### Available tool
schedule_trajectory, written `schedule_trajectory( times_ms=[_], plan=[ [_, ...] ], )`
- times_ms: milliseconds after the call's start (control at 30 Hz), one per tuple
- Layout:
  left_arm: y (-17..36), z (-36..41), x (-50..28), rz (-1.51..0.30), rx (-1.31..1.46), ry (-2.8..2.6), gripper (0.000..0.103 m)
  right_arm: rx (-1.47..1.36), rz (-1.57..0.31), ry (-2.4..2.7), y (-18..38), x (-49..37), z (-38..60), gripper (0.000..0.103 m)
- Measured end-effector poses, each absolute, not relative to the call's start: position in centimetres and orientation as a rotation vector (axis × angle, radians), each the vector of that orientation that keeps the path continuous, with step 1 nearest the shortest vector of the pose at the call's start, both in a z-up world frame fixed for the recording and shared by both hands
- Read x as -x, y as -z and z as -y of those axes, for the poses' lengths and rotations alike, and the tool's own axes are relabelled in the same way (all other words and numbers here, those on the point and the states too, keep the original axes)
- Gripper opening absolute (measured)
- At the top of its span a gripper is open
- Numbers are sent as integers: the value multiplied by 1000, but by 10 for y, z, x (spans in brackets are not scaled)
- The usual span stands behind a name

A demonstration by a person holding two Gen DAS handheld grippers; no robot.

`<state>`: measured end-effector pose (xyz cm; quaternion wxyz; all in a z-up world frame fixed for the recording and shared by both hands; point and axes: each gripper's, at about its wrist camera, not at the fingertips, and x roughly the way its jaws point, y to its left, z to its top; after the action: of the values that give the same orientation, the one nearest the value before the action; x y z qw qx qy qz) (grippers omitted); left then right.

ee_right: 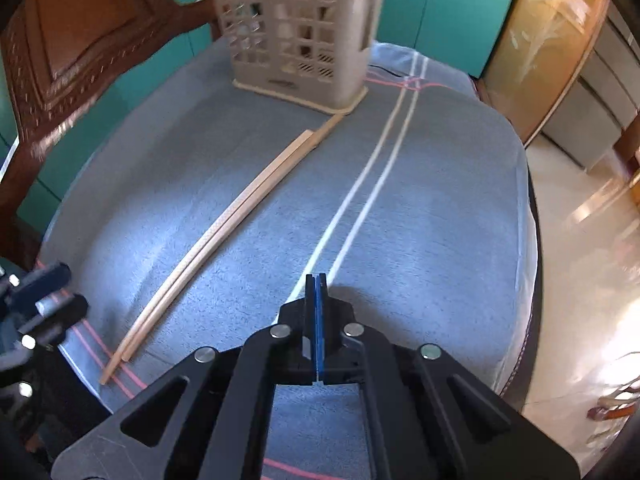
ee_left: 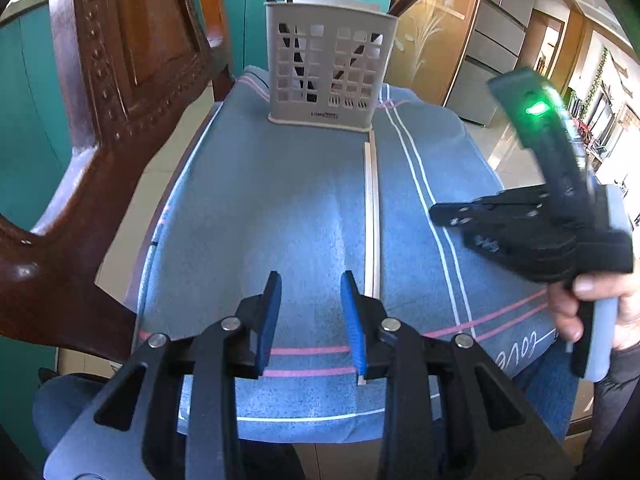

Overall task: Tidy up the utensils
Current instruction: 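Move both open tools back down to the pale wooden chopsticks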

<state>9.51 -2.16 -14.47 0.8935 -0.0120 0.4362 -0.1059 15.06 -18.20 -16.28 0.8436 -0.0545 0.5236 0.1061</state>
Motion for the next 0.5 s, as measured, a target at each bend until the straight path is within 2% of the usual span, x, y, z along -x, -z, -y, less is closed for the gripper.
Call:
schedule_trajectory(
  times_ms=[100,233,433,500],
  plan=[
    [148,24,-96,-922,30,226,31,69,-1103,-216,162,-155,185,8],
    [152,29,-98,-933,15,234,34,37,-1106,-226,165,-161,177,31],
    [155,31,-99,-948,4,235,35,74,-1083,-211,169,-170,155,34],
    [157,32,-101,-956,2,235,35,107,-1069,-215,170,-170,147,28]
  ],
)
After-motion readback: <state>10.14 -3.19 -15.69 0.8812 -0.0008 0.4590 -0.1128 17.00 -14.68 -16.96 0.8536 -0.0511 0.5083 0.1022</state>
